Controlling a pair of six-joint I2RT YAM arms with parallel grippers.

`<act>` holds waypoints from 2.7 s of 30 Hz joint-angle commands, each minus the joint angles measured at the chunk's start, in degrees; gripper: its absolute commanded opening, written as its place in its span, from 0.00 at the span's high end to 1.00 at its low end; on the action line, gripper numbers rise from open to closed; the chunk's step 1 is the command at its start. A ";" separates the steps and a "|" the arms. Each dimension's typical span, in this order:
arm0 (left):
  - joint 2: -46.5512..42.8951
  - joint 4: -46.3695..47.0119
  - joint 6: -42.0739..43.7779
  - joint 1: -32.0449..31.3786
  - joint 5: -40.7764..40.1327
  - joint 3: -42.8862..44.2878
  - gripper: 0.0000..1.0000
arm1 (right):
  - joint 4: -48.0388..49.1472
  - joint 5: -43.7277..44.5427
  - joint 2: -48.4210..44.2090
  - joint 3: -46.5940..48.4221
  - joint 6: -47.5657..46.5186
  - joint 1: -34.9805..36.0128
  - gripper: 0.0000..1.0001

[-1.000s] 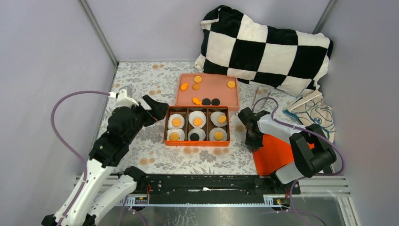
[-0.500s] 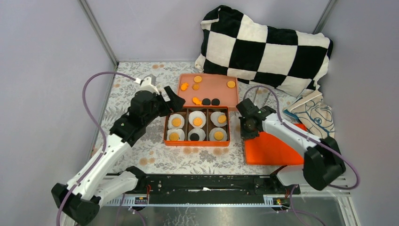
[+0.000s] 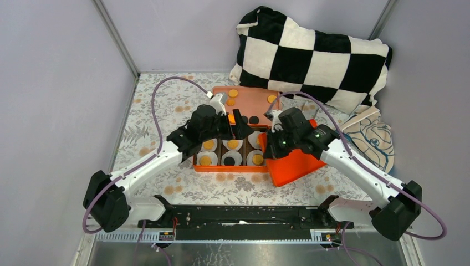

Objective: Pack the cookies

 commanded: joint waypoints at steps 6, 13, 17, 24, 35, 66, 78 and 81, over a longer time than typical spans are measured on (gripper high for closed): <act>6.42 8.87 3.59 -0.16 4.14 5.36 0.01 | 4.42 -6.74 5.97 8.31 -7.11 11.69 1.00; 10.81 8.06 6.06 -0.14 9.63 6.42 0.01 | 3.29 -4.20 7.24 10.53 -10.27 12.57 1.00; 11.14 5.50 7.28 -0.17 11.42 5.90 0.01 | 1.63 -2.54 7.84 12.14 -11.83 12.58 1.00; 9.73 0.63 8.69 -0.17 12.00 4.44 0.02 | 0.27 -2.31 7.50 13.51 -13.46 13.24 1.00; 17.27 -8.02 8.67 0.72 19.96 17.95 0.15 | -2.03 -2.48 3.66 17.38 -15.69 14.99 1.00; 28.88 -26.13 7.16 2.01 9.80 40.25 0.93 | -10.50 40.68 6.94 22.92 -11.52 30.81 0.46; 34.22 -32.85 3.78 6.93 12.41 51.89 0.93 | -7.37 74.54 21.89 17.93 1.65 38.19 0.40; 33.86 -33.26 4.00 7.11 12.50 51.79 0.94 | -13.46 80.76 26.20 19.70 7.63 38.20 0.42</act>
